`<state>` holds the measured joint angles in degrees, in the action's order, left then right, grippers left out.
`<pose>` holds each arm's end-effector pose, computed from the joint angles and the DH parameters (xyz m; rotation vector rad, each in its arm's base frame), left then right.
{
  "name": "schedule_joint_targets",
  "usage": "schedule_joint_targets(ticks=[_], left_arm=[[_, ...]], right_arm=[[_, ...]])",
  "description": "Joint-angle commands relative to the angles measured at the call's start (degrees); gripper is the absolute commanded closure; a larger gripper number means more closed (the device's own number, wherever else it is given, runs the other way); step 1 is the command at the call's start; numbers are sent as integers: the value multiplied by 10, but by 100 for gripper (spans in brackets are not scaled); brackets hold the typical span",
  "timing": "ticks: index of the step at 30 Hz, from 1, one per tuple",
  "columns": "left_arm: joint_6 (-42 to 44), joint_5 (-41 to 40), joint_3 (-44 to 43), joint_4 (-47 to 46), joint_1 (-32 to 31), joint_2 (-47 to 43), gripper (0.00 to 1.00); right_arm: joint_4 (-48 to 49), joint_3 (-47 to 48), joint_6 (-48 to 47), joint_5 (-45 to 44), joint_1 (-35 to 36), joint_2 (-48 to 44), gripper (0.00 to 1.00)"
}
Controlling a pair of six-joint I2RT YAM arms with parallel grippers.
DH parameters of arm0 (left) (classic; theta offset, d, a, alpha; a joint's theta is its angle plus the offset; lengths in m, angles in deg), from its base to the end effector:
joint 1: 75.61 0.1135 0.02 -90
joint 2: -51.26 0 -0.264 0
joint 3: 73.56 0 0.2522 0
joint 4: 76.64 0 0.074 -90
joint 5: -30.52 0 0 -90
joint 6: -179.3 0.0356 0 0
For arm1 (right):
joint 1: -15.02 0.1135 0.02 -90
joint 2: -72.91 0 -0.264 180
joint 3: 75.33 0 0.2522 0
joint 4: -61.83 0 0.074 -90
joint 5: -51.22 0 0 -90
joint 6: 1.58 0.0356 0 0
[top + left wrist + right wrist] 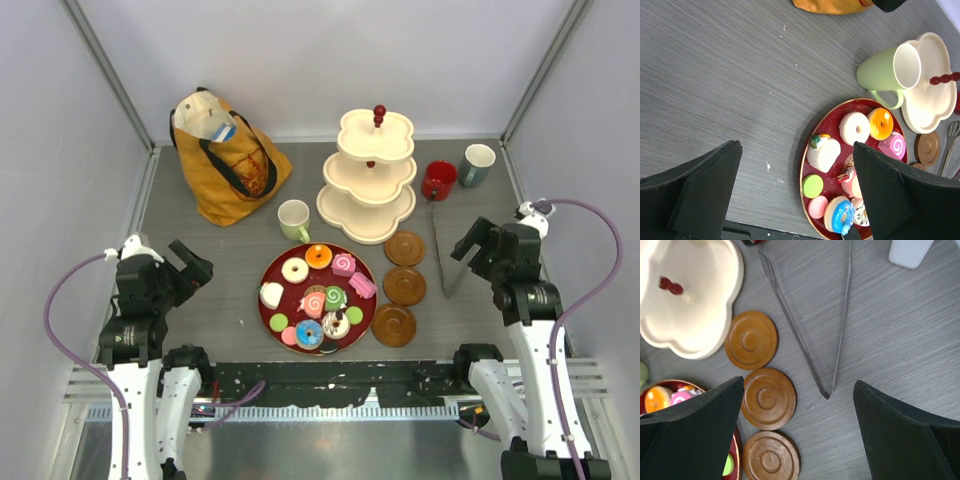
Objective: Serve the afternoon tea
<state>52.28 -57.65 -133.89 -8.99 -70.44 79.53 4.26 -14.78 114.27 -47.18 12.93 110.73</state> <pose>0.0901 0.0070 0.3086 -0.7796 2.0713 -0.3461 0.1334 -0.0101 0.3104 0.6049 2.0865 0.0774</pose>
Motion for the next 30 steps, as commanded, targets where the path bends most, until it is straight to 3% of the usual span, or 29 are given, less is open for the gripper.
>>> schedule_joint_targets(ticks=[1,8,18,30], left_arm=[[2,13,6,-10,3,-4,0],[2,12,4,-8,4,-7,0],[0,5,4,-6,3,-12,0],[-6,-9,4,-5,4,-16,0]], right_arm=[[5,-13,-34,30,-1,43,5],[13,-28,-33,-5,21,163,5],[121,-21,-63,-43,21,308,5],[179,-14,-86,-16,21,386,5]])
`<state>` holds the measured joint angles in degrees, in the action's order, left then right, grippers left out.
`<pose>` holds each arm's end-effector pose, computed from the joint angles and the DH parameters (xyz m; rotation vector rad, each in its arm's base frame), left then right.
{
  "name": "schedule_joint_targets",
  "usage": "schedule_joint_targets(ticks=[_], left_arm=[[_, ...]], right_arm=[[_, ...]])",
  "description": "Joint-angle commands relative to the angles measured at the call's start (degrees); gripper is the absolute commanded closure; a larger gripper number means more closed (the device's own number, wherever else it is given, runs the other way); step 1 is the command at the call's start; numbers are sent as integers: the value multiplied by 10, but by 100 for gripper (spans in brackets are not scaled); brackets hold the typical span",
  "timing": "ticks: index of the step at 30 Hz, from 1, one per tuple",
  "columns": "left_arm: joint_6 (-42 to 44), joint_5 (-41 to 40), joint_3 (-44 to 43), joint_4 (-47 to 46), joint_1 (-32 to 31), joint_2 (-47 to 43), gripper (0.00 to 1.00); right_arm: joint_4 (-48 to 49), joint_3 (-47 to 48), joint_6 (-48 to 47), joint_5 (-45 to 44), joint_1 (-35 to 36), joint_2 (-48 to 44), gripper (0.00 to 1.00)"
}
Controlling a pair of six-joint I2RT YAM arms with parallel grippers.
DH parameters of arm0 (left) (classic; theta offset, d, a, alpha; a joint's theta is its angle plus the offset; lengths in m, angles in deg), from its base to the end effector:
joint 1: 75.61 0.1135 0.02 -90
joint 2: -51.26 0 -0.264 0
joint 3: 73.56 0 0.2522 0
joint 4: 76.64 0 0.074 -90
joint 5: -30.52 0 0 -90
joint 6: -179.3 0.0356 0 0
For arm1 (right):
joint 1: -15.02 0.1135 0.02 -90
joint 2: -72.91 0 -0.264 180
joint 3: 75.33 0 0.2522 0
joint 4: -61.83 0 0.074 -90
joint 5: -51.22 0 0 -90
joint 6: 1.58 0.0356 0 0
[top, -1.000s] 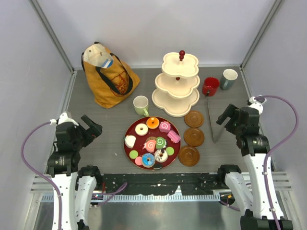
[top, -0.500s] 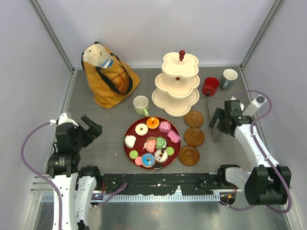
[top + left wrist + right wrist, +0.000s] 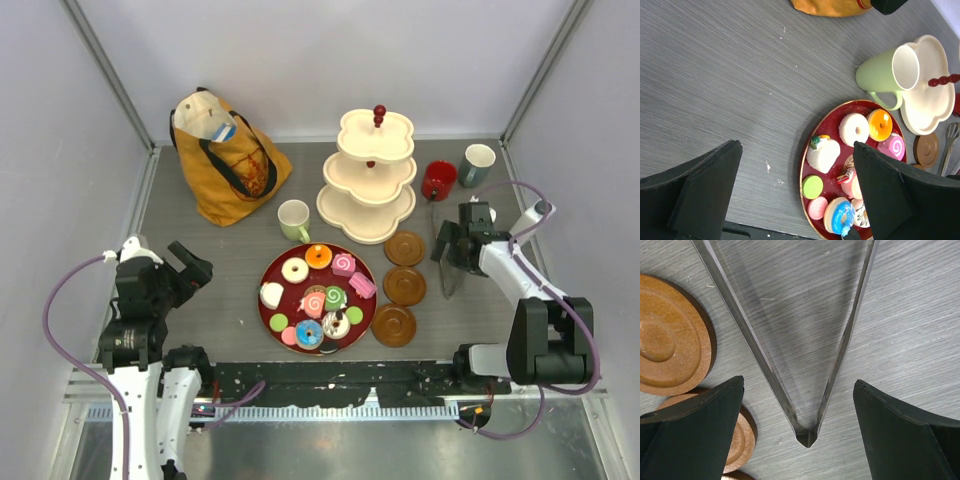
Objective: Serve the afternoon tea
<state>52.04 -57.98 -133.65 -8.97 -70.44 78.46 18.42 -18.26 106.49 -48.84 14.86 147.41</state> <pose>0.0867 0.0069 0.3086 -0.7816 2.0550 -0.3455 0.2432 -0.0069 0.1971 0.4725 2.5677 -0.1213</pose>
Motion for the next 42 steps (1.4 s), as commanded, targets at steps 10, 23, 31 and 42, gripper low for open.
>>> schedule_joint_targets(ticks=[10,23,31,42], left_arm=[[-4,-10,1,-5,4,0,1],[-5,-10,-1,-4,3,10,0],[-5,-11,-1,-3,4,17,0],[-7,-10,-2,0,3,23,1]], right_arm=[[71,32,-11,-31,2,73,5],[83,51,-6,-36,2,134,5],[88,60,-1,-23,-3,162,5],[83,64,7,-33,-4,178,41]])
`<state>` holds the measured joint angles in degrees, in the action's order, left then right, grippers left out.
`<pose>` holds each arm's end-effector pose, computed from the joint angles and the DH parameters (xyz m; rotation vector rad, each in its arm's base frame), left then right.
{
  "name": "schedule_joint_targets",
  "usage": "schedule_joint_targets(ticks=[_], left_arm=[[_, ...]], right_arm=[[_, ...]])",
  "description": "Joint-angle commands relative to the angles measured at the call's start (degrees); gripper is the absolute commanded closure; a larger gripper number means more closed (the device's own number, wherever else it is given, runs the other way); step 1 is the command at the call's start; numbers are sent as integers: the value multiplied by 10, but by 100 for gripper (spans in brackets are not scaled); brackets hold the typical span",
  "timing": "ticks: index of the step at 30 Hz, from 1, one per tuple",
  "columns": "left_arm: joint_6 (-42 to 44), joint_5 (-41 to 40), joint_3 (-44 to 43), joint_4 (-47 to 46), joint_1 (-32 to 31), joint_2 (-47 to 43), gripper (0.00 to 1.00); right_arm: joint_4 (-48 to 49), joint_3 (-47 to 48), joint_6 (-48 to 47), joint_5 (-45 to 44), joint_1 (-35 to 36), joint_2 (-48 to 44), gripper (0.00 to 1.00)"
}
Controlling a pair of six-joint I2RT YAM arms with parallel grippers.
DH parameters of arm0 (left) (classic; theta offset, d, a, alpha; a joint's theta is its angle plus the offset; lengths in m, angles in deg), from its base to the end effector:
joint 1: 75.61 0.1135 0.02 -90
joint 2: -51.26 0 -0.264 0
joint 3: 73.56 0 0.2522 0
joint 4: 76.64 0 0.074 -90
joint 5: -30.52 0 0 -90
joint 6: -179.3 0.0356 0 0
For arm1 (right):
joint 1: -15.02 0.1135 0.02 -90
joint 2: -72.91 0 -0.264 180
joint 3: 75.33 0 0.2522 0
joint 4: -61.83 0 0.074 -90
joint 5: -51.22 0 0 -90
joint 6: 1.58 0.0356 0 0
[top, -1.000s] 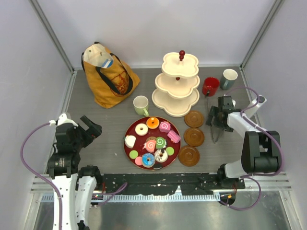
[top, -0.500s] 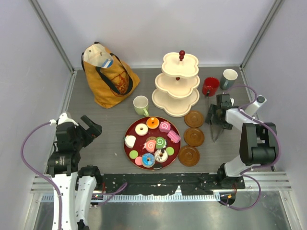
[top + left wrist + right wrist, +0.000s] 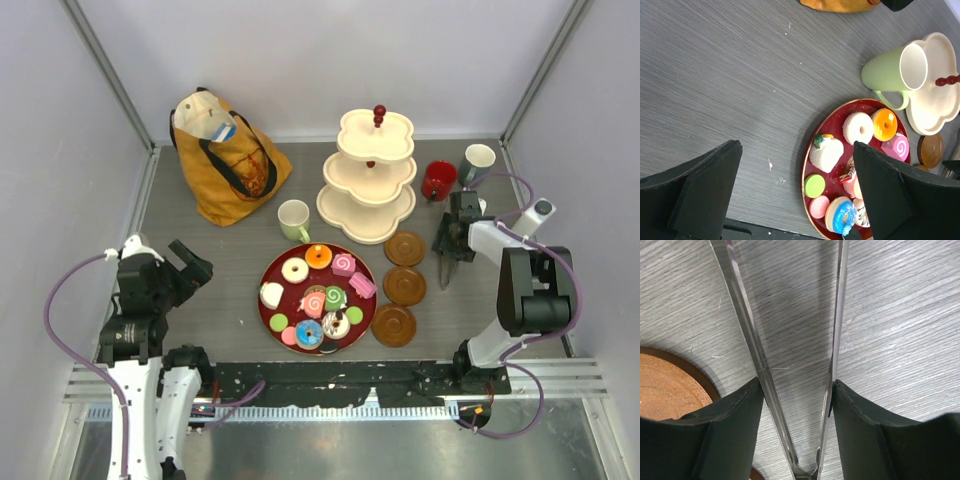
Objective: Serve the afternoon tea
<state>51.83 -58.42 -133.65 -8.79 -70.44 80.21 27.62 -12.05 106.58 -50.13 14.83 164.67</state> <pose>0.0924 0.0077 0.3062 -0.8017 2.0826 -0.3313 0.2997 -0.0080 0.1603 0.4833 2.5929 -0.1588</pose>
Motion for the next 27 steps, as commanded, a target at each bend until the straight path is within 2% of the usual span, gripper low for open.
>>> schedule_joint_targets(ticks=[1,7,12,19,27], left_arm=[[-5,-5,-2,-1,3,6,0],[-6,-22,-2,-1,3,5,0],[-8,-24,-1,0,4,1,0],[-8,-19,2,-2,3,-12,0],[-8,-13,3,-4,3,-10,0]], right_arm=[[-10,1,8,-22,-3,-2,43],[-51,1,31,-39,-3,-47,58],[-116,8,58,-46,-3,-121,58],[-195,14,75,-7,-3,-237,57],[-251,78,54,88,-3,-407,55]])
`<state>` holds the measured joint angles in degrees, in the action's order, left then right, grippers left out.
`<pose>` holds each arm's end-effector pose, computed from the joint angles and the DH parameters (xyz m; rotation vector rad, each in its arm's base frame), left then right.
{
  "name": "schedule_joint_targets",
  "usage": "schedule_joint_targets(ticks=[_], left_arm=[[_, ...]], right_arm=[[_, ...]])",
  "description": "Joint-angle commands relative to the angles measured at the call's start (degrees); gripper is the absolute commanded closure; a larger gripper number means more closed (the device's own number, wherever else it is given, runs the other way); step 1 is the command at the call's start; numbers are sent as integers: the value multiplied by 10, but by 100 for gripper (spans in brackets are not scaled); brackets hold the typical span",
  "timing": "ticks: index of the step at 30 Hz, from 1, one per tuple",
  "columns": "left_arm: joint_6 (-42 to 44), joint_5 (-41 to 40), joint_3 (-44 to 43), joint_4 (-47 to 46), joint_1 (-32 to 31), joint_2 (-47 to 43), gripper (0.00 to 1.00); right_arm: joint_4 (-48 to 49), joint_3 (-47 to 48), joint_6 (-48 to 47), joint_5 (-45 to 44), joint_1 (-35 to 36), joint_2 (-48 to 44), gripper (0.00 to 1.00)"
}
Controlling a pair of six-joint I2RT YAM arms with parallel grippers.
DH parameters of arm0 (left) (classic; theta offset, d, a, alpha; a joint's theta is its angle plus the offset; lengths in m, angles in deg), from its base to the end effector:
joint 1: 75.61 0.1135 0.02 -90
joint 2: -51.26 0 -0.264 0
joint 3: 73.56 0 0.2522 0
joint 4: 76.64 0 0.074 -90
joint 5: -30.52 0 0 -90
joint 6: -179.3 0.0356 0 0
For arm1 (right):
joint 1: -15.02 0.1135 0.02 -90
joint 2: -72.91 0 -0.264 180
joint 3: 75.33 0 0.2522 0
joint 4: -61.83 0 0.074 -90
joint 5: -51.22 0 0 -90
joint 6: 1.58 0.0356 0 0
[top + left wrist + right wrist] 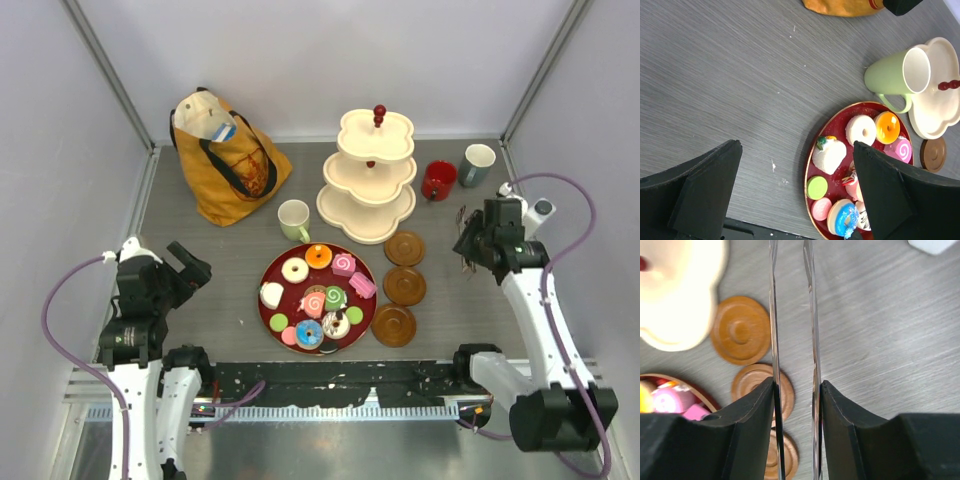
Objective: Serve the afternoon tea
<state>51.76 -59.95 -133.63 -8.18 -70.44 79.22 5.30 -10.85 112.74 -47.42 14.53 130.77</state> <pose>0.0883 0.0083 0.3064 -0.8135 2.0678 -0.3045 0.2003 -0.0071 0.2826 0.5868 2.3565 0.0034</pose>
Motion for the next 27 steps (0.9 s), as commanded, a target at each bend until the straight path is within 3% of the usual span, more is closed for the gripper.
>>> schedule_joint_targets(ticks=[1,4,6,15,18,23,27], left_arm=[[-6,1,2,-9,4,2,0],[-7,1,2,-8,4,7,0],[-8,0,2,-9,4,10,0],[-9,-1,1,-7,4,25,0],[-10,-1,0,-5,4,28,0],[-12,2,2,-5,4,31,0],[-14,62,19,-20,4,31,0]], right_arm=[[-37,87,-15,78,1,-79,55],[-56,132,-37,132,5,-108,54],[-66,163,-46,156,44,-111,54],[-50,255,-77,96,340,-56,54],[-62,255,-93,23,454,-20,54],[-90,233,-74,0,526,11,53],[-108,183,-54,40,541,-9,53]])
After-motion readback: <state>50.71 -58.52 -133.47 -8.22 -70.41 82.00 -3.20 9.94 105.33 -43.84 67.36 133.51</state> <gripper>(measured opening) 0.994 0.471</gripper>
